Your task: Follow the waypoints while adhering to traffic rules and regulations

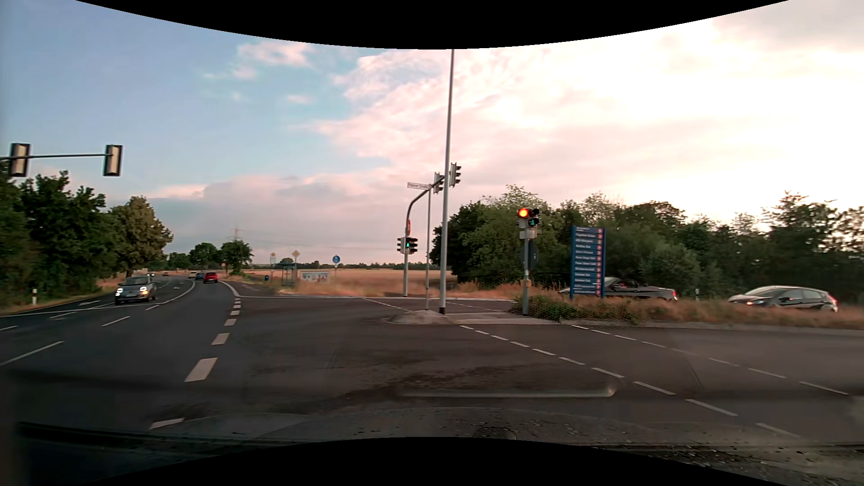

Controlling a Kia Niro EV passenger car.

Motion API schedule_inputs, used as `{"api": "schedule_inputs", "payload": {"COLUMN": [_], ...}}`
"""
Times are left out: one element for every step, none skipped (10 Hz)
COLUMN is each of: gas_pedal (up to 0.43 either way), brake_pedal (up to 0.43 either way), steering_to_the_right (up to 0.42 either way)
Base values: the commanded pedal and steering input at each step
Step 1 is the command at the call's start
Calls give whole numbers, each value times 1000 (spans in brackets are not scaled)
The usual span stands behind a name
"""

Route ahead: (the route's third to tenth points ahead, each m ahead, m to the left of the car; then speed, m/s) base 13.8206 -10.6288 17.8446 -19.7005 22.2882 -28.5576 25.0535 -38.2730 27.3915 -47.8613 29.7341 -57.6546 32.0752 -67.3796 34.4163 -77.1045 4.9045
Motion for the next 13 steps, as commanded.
{"api": "schedule_inputs", "payload": {"gas_pedal": [0, 0, 0, 39, 67, 67, 67, 79, 98, 118, 138, 150, 157], "brake_pedal": [0, 0, 0, 0, 0, 0, 0, 0, 0, 0, 0, 0, 0], "steering_to_the_right": [376, 383, 388, 388, 388, 389, 391, 391, 391, 388, 385, 380, 372]}}
